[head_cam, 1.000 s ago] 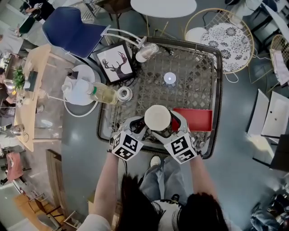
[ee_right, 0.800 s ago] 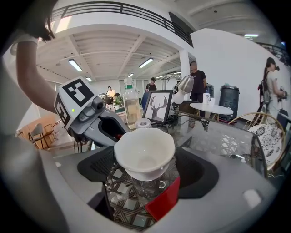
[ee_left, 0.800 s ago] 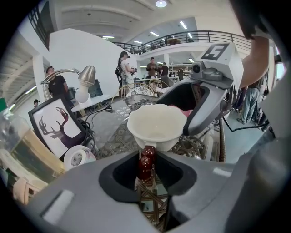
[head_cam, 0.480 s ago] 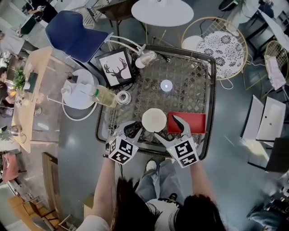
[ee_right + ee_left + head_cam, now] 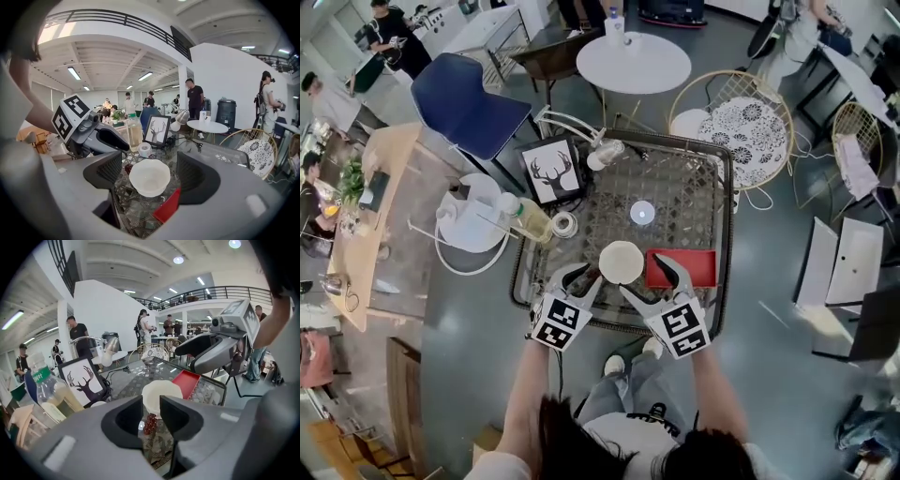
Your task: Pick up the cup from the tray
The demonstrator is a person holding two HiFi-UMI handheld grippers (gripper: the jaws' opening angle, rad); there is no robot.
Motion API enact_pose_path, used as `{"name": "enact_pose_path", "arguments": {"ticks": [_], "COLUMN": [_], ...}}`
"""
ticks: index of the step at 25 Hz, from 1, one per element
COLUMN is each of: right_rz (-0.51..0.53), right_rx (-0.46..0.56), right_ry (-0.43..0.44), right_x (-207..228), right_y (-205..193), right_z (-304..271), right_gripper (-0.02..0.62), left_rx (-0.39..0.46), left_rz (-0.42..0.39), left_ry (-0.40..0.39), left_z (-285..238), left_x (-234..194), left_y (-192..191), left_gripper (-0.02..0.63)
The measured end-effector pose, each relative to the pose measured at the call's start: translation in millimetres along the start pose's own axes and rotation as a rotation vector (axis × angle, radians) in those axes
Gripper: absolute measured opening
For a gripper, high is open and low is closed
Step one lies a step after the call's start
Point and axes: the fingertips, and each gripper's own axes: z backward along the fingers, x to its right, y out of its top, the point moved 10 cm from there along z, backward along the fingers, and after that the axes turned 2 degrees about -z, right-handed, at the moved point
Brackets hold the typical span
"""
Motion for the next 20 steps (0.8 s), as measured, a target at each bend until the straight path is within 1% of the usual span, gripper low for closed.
{"name": "enact_pose_path", "arguments": {"ticks": [3, 6, 8, 9, 10, 13, 14, 15, 17, 18, 20], "right_rz": [0.028, 0.043, 0.049, 0.053, 0.057, 0.056, 0.048, 0.036, 0.008, -0.002, -0.007], "right_rx": [0.032, 0.09, 0.107, 0.112, 0.119, 0.14, 0.149, 0.16, 0.186, 0.195, 0.197], "right_ry": [-0.033, -0.087, -0.119, -0.129, -0.135, -0.15, -0.158, -0.166, -0.173, -0.173, -0.173], "right_x": [-6.1, -14.5, -23.7, -28.9, -34.3, -49.7, -54.0, -58.4, -67.2, -71.3, -77.6], "right_y": [16.5, 30.0, 37.0, 39.5, 41.6, 43.0, 42.1, 41.9, 43.3, 44.1, 45.0], "right_z": [12.2, 30.2, 45.7, 51.8, 56.4, 68.8, 74.4, 80.4, 92.2, 97.4, 106.1], "right_gripper": [0.371, 0.301, 0.261, 0.252, 0.247, 0.207, 0.18, 0.141, 0.042, 0.023, 0.021], "left_rx": [0.061, 0.145, 0.208, 0.234, 0.253, 0.281, 0.284, 0.286, 0.29, 0.295, 0.312], "left_rz": [0.002, 0.041, 0.064, 0.067, 0.07, 0.085, 0.089, 0.091, 0.094, 0.097, 0.095], "left_ry": [0.017, 0.061, 0.087, 0.093, 0.097, 0.104, 0.108, 0.112, 0.122, 0.123, 0.116], "left_z": [14.1, 36.8, 52.1, 58.8, 65.1, 80.5, 84.7, 89.0, 98.5, 103.3, 111.8], "left_x": [1.7, 8.2, 19.7, 25.1, 29.2, 38.8, 42.8, 47.0, 54.7, 58.3, 65.7], "left_y": [17.3, 35.2, 45.2, 49.0, 51.5, 52.5, 51.9, 51.0, 49.1, 48.3, 48.0], "left_gripper": [0.104, 0.096, 0.02, 0.0, 0.001, 0.0, 0.001, 0.0, 0.0, 0.0, 0.0]}}
